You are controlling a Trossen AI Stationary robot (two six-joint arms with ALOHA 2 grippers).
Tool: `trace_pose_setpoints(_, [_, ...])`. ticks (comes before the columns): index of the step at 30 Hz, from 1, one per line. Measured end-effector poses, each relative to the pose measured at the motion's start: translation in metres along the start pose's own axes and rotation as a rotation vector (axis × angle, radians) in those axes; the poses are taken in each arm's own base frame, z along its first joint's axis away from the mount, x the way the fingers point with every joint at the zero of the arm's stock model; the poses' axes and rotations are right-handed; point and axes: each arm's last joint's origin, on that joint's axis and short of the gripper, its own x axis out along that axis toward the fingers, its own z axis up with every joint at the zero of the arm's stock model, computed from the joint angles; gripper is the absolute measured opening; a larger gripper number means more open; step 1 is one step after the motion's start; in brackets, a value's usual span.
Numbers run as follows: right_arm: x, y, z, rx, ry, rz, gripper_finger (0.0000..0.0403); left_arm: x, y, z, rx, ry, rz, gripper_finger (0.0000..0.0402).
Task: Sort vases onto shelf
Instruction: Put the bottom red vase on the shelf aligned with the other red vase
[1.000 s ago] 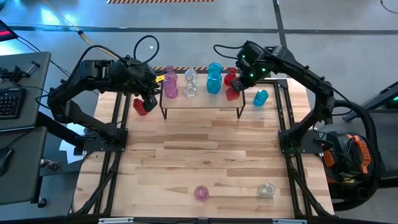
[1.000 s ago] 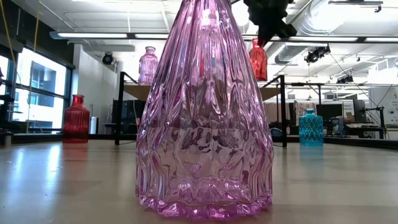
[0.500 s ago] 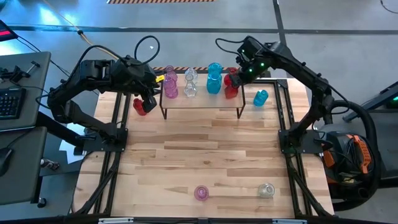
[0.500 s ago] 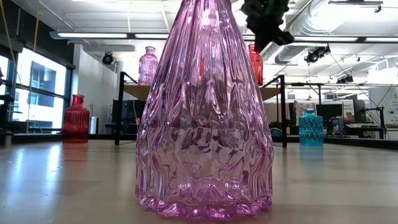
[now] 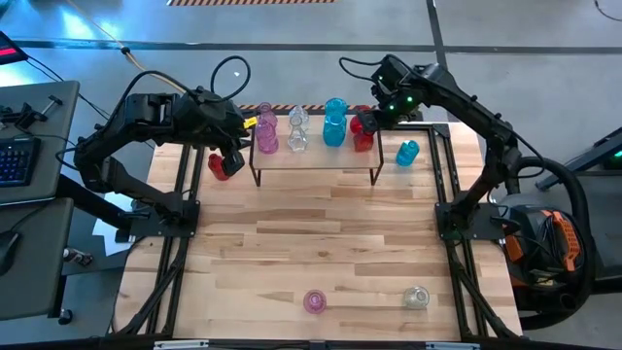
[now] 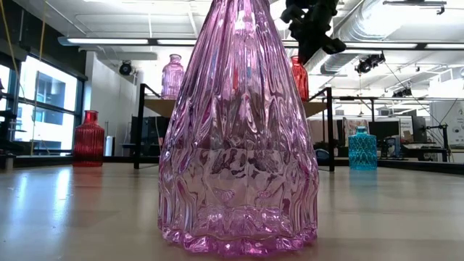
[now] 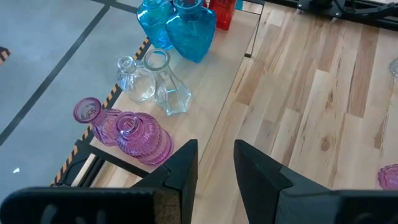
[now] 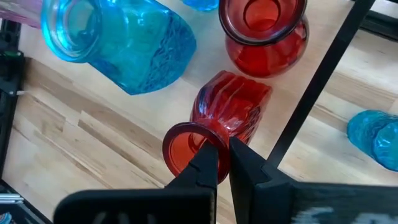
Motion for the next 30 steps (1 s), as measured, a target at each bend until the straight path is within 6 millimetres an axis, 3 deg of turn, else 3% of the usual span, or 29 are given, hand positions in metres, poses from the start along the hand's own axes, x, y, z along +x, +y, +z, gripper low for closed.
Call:
trace_pose_setpoints(9, [0.016, 0.001, 0.009, 0.003, 0.021, -0.008, 0.0000, 0.000, 0.000, 0.000, 0.009, 0.000, 0.000, 0.0097])
trace_pose_setpoints(30, [0.017, -0.006, 0.019, 0.044, -0.028, -0.027, 0.0000, 0.000, 0.000, 0.000, 0.008, 0.000, 0.000, 0.0097])
